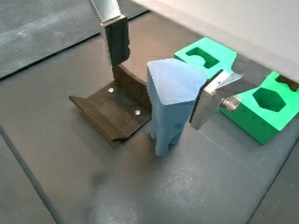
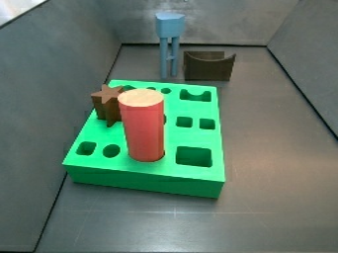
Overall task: Pick up the 3 prong object. Move up. Move to above the board. Insert the 3 prong object.
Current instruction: Pick up the 3 prong object.
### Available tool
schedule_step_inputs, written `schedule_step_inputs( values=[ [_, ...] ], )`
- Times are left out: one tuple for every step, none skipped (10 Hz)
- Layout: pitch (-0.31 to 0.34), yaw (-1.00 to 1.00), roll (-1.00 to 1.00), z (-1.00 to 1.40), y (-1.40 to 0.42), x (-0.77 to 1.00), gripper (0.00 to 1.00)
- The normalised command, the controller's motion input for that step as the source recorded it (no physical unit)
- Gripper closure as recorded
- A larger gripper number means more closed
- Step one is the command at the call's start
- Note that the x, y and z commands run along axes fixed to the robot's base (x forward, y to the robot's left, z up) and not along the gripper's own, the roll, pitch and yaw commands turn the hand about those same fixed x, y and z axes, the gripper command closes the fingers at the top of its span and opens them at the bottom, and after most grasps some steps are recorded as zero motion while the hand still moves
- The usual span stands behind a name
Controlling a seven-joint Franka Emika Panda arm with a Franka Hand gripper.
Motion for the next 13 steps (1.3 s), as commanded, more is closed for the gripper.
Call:
schedule_step_inputs(
  values=[
    [0.0, 0.0, 0.0, 0.0, -0.05, 0.11, 0.0],
    [-0.021, -0.05, 0.0, -0.04, -0.19, 0.3, 0.0],
    [-0.09, -0.11, 0.0, -0.1, -0.25, 0.31, 0.0],
    [-0.09, -0.1, -0.01, -0.08, -0.19, 0.32, 0.0],
    [-0.096, -0.11, 0.0, -0.13, -0.2, 0.29, 0.0],
    [-0.063, -0.09, 0.0, -0.11, -0.12, 0.25, 0.0],
    [0.0, -0.05, 0.0, -0.01, -0.02, 0.08, 0.0],
    [-0.01, -0.09, 0.0, -0.07, -0.03, 0.11, 0.0],
    [0.0, -0.13, 0.02, -0.06, -0.02, 0.02, 0.0],
    [0.0, -0.3, 0.02, -0.11, -0.04, 0.04, 0.0],
    [-0.006, -0.37, 0.0, -0.05, -0.01, 0.01, 0.0],
    [-0.014, -0.47, 0.0, -0.06, 0.0, 0.0, 0.0],
    [-0.016, -0.58, 0.01, -0.05, -0.01, 0.0, 0.0]
  ],
)
